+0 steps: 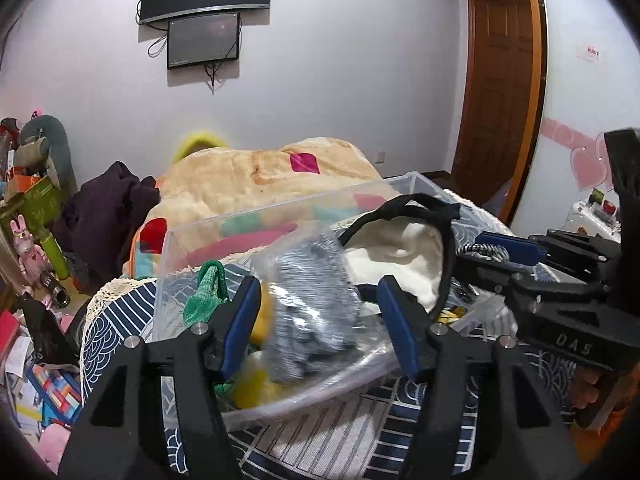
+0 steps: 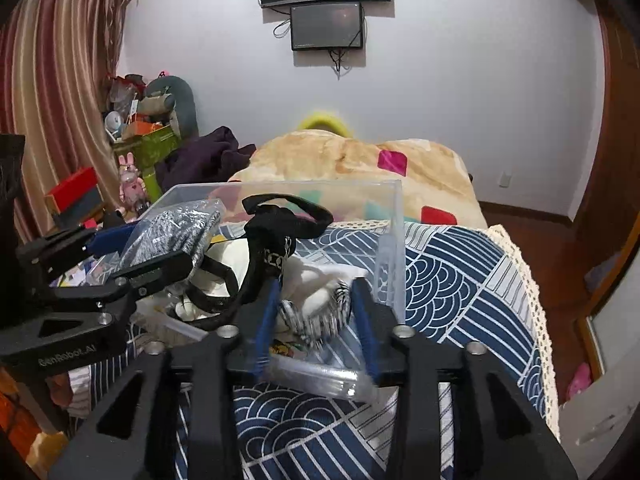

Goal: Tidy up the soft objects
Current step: 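Lower the zip bag into the box while the right tool drops the braided cord in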

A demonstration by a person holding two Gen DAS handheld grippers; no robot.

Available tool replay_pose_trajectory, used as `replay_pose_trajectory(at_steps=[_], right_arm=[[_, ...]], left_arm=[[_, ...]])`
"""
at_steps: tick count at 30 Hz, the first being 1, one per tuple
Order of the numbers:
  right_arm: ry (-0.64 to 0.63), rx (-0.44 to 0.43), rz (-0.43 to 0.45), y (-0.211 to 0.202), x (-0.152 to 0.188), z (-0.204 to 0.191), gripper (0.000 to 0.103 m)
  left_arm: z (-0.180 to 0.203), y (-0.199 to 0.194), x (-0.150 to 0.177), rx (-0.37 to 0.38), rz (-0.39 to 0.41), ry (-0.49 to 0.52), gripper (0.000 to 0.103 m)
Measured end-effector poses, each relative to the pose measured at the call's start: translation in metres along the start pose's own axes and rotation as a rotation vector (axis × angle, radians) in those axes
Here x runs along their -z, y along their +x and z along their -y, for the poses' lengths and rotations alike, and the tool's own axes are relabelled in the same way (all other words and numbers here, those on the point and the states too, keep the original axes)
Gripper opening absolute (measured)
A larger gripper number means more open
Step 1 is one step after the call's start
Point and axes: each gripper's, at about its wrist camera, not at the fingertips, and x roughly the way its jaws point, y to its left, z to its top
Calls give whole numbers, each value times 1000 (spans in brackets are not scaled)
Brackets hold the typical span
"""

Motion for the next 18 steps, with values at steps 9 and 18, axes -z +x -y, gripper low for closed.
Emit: replay_pose_trajectory(at_steps=[9,18], right_arm=[[-4,-4,51,-25,-5,5,54],[-10,-28,172,-75,-15,2,64]], left_arm=[[-5,-37,-3,14,39,-36,73],[-1,-100,-9,29,146,-52,74]])
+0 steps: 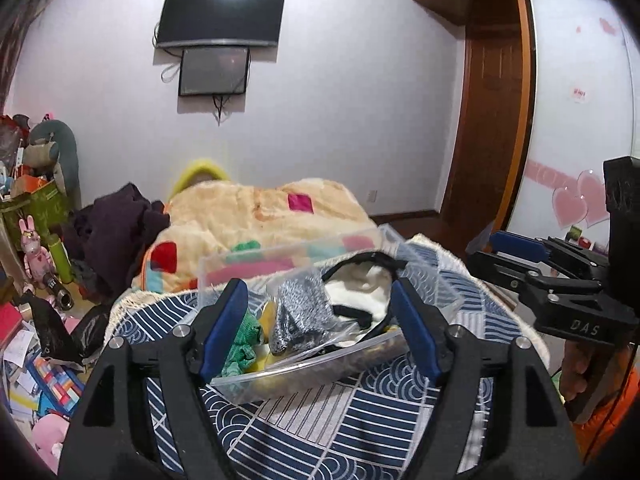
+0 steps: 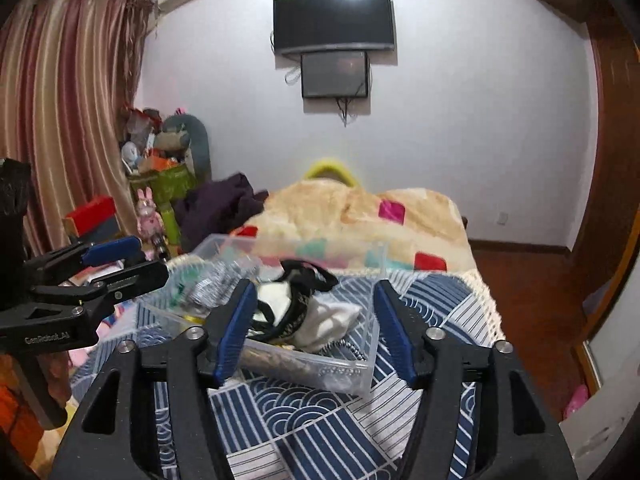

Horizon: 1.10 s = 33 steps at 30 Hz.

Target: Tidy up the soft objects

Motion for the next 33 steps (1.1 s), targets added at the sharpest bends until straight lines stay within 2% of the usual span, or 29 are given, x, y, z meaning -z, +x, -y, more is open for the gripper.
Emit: replay_pose_trajectory(at_steps=[5,7,8,10,13,15,17,33], right_arm=[[-4,-17,85,-34,-8,-6,67],[-2,-23,118,-47,-11,-8,76],[0,-24,130,-51,-11,-10,83],[4,-27,164,-61,-13,-12,85],[6,-31,180,-68,-15,-14,88],[6,-27,189,-70,-15,-16,97],[6,-15,201,-72,-14,-18,101],[-7,-15,181,-74,5,-30,103]], left_arm=[[5,-35,-7,7,70,-12,79],[9,-46,-8,5,95,-8,83],[11,-52,-9,5,109,-6,85],[15,-62,-8,1,136,-6,94],[20,-75,-8,-12,164,7,97],[25,-82,-6,-22,174,13,101],[26,-86,-5,-28,180,16,102],[26,-97,6,-57,193,16,103]])
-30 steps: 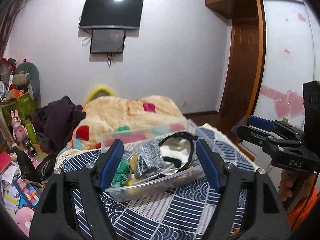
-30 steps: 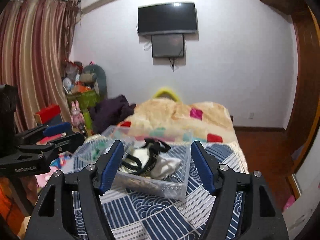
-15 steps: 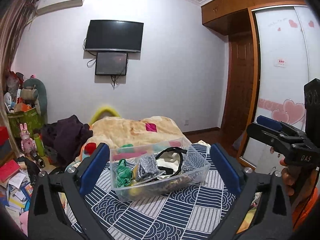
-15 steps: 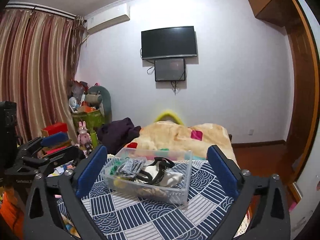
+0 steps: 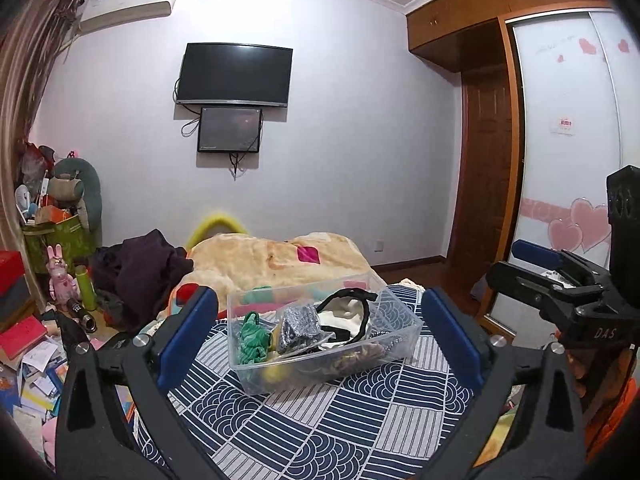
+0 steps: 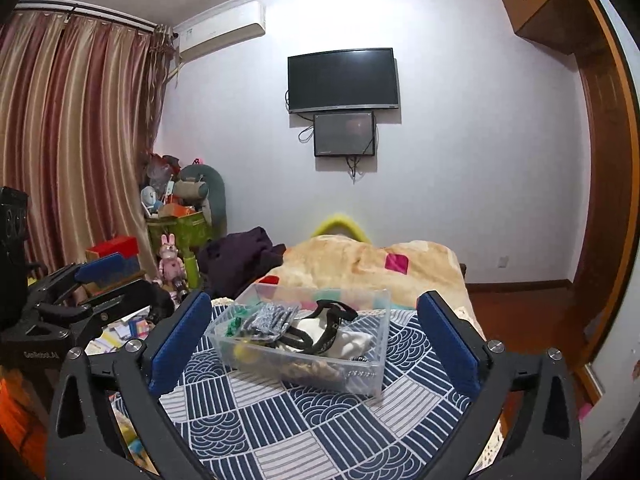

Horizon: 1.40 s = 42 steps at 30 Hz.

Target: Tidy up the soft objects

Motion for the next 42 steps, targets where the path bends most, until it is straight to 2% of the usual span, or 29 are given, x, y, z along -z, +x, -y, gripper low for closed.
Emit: replay_pose_trajectory(at_steps=[42], right_arm=[[14,4,-7,-1,1,1,103]], left_arm=[[3,1,4,6,-7,6,103]])
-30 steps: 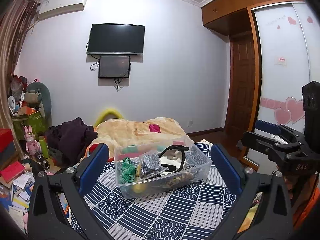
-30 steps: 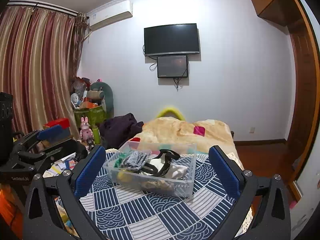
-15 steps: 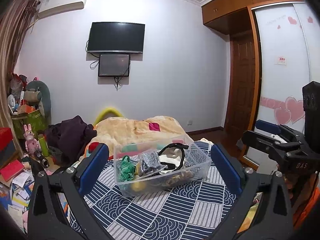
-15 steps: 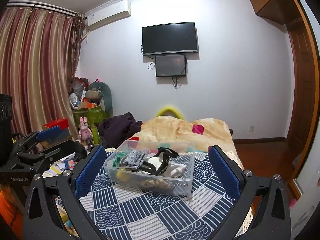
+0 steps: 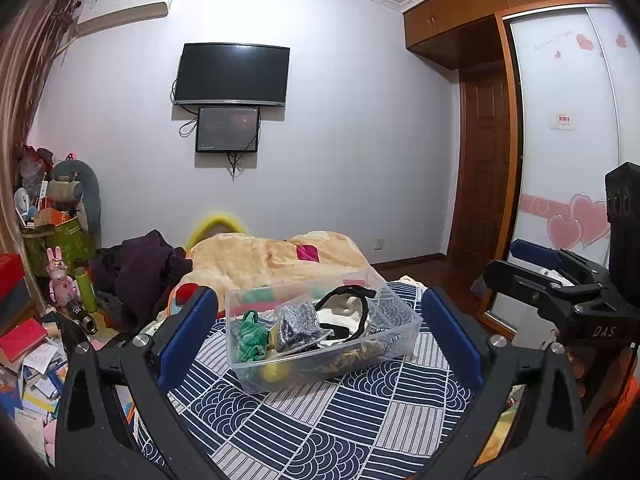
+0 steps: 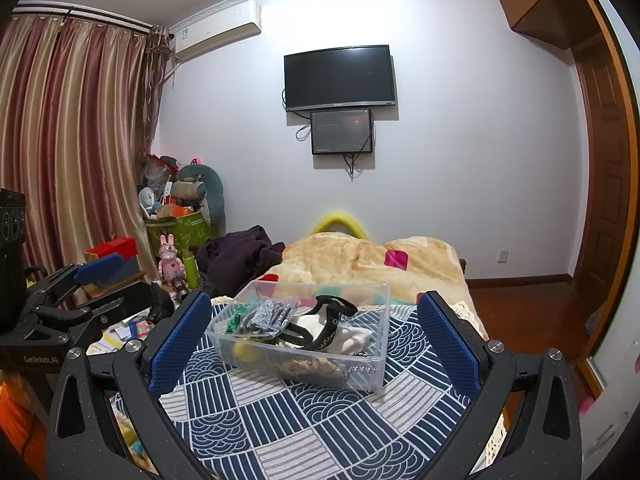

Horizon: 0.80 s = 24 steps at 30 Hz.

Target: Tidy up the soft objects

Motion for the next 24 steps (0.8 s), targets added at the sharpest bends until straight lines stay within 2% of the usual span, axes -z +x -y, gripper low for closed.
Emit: replay_pose_trajectory(at_steps=[24], right_arm=[[2,6,-8,0,0,0,103]], left_arm=[[0,3,1,22,-20,-7,103]])
